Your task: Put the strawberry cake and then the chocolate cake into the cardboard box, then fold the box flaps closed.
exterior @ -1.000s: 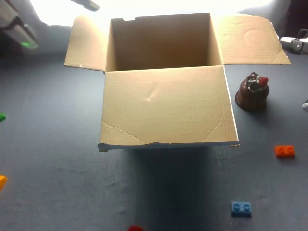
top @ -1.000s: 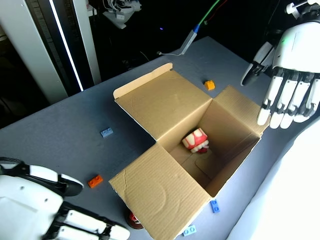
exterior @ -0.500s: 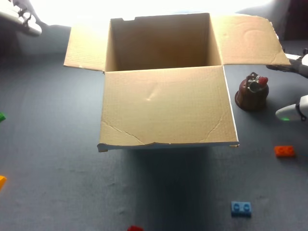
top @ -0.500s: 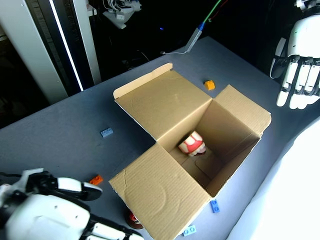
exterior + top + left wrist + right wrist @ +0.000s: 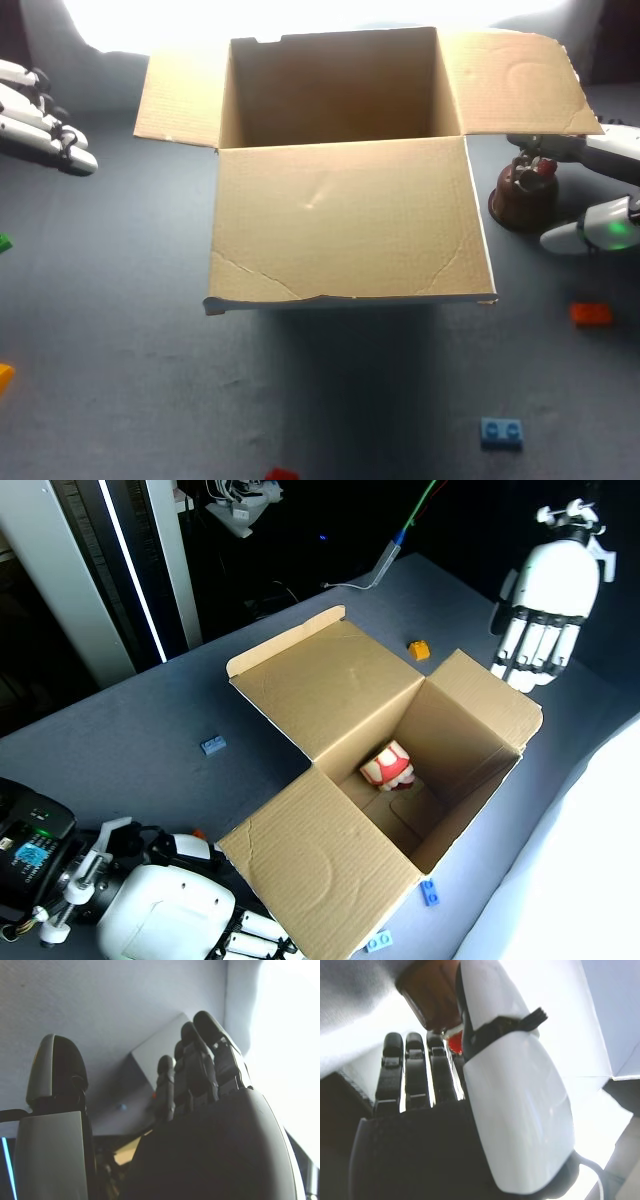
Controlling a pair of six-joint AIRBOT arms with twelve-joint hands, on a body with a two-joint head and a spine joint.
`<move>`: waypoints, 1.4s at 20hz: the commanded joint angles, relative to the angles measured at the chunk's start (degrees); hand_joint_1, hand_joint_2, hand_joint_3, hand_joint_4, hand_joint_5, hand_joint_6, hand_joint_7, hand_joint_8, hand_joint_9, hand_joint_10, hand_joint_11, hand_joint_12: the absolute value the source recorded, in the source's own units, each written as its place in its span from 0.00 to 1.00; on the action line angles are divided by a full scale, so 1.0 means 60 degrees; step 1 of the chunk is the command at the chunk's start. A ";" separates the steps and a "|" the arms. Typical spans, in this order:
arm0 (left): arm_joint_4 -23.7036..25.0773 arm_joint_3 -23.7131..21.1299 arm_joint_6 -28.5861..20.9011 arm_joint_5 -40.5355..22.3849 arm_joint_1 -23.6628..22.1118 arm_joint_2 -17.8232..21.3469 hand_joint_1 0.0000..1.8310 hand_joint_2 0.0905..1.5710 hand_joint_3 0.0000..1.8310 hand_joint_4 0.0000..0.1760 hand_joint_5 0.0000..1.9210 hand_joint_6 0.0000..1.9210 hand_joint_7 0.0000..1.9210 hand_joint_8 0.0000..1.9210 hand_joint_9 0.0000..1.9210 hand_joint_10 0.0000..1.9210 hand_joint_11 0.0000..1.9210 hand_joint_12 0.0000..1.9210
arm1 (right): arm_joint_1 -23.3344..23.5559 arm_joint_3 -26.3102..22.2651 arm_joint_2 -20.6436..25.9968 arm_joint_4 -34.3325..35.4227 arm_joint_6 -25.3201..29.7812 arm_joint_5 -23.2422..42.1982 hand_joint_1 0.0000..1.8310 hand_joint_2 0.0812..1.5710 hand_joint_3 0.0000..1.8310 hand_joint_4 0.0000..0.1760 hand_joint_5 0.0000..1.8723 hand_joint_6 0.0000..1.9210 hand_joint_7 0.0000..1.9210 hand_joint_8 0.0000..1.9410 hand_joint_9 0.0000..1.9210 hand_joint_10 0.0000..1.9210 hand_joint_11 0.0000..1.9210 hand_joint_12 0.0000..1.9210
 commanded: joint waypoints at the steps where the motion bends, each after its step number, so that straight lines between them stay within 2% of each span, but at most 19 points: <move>1: -0.0986 -0.0066 0.0142 0.0380 -0.0027 0.0117 0.62 0.65 0.00 0.22 0.08 0.00 0.10 0.00 0.15 0.00 0.00 0.56 | 0.0156 0.0057 0.0081 0.0101 0.0027 0.1023 0.66 0.68 0.01 0.00 0.02 0.00 0.05 0.00 0.05 0.00 0.00 0.14; 5: -0.1275 -0.0355 0.0227 0.0512 0.0058 0.0186 0.62 0.65 0.00 0.21 0.08 0.00 0.11 0.00 0.16 0.00 0.00 0.58 | 0.0214 0.0065 0.0013 0.0101 -0.0110 0.1132 0.68 0.67 0.00 0.00 0.02 0.00 0.07 0.00 0.06 0.00 0.00 0.14; 8: -0.1617 -0.0405 0.0272 0.0630 0.0228 0.0186 0.62 0.65 0.00 0.27 0.10 0.00 0.12 0.00 0.16 0.00 0.00 0.59 | 0.0211 0.0096 -0.0020 0.0101 -0.0192 0.1178 0.68 0.67 0.00 0.00 0.03 0.00 0.07 0.00 0.06 0.00 0.00 0.14; 10: -0.1703 -0.0416 0.0281 0.0632 0.0240 0.0162 0.62 0.65 0.00 0.28 0.10 0.00 0.12 0.00 0.17 0.01 0.00 0.59 | 0.0207 0.0159 -0.0073 0.0101 -0.0243 0.1228 0.69 0.65 0.00 0.00 0.04 0.00 0.07 0.00 0.06 0.00 0.00 0.12; 12: -0.1707 -0.0465 0.0290 0.0631 0.0277 0.0151 0.61 0.65 0.00 0.26 0.09 0.00 0.12 0.00 0.17 0.01 0.00 0.60 | 0.0200 0.0211 -0.0116 0.0101 -0.0259 0.1228 0.69 0.63 0.00 0.00 0.05 0.00 0.08 0.00 0.07 0.00 0.00 0.15; 14: -0.1725 -0.0519 0.0315 0.0629 0.0487 0.0150 0.61 0.65 0.00 0.24 0.10 0.00 0.12 0.00 0.17 0.01 0.00 0.61 | 0.0185 0.0283 -0.0162 0.0102 -0.0266 0.1228 0.69 0.64 0.00 0.00 0.06 0.00 0.08 0.00 0.06 0.00 0.00 0.14; 16: -0.1854 -0.0546 0.0447 0.0629 0.0744 0.0133 0.62 0.64 0.00 0.27 0.10 0.00 0.13 0.00 0.18 0.01 0.00 0.60 | 0.0145 0.0389 -0.0227 0.0104 -0.0267 0.1229 0.70 0.64 0.00 0.00 0.06 0.00 0.08 0.00 0.06 0.00 0.00 0.15; 19: -0.1979 -0.0518 0.0611 0.0586 0.0783 0.0093 0.61 0.64 0.00 0.26 0.09 0.00 0.13 0.00 0.16 0.00 0.00 0.60 | 0.0083 0.0534 -0.0311 0.0105 -0.0267 0.1278 0.70 0.63 0.00 0.00 0.06 0.00 0.08 0.00 0.06 0.00 0.00 0.13; 21: -0.2033 -0.0495 0.0710 0.0489 0.0783 0.0051 0.61 0.65 0.00 0.24 0.09 0.00 0.12 0.00 0.17 0.00 0.00 0.61 | 0.0080 0.0554 -0.0316 0.0105 -0.0267 0.1302 0.69 0.62 0.00 0.00 0.07 0.00 0.09 0.00 0.08 0.01 0.00 0.19; 23: -0.2034 -0.0498 0.0813 0.0429 0.0786 0.0031 0.63 0.65 0.00 0.23 0.09 0.00 0.11 0.00 0.16 0.00 0.00 0.59 | 0.0079 0.0560 -0.0317 0.0105 -0.0267 0.1316 0.68 0.63 0.00 0.03 0.06 0.00 0.08 0.00 0.07 0.00 0.00 0.18; 25: -0.2035 -0.0435 0.0911 0.0395 0.0818 -0.0048 0.63 0.64 0.00 0.23 0.10 0.01 0.13 0.00 0.18 0.01 0.00 0.62 | 0.0066 0.0570 -0.0322 0.0105 -0.0281 0.1332 0.67 0.63 0.00 0.04 0.07 0.00 0.09 0.00 0.07 0.00 0.00 0.19; 26: -0.2035 -0.0427 0.1003 0.0381 0.0838 -0.0063 0.63 0.64 0.00 0.23 0.10 0.00 0.13 0.00 0.17 0.01 0.00 0.62 | 0.0056 0.0581 -0.0322 0.0105 -0.0288 0.1336 0.67 0.64 0.00 0.06 0.10 0.01 0.10 0.00 0.08 0.00 0.00 0.22; 27: -0.2089 -0.0417 0.1073 0.0363 0.0874 -0.0076 0.64 0.64 0.00 0.21 0.10 0.00 0.12 0.00 0.17 0.00 0.00 0.61 | 0.0036 0.0593 -0.0325 0.0105 -0.0305 0.1345 0.67 0.65 0.01 0.02 0.11 0.01 0.10 0.00 0.09 0.00 0.00 0.24; 28: -0.2163 -0.0413 0.1106 0.0353 0.0914 -0.0085 0.62 0.64 0.00 0.27 0.10 0.00 0.12 0.00 0.17 0.00 0.00 0.61 | 0.0024 0.0602 -0.0328 0.0105 -0.0317 0.1346 0.64 0.69 0.01 0.00 0.19 0.02 0.21 0.01 0.20 0.03 0.00 0.43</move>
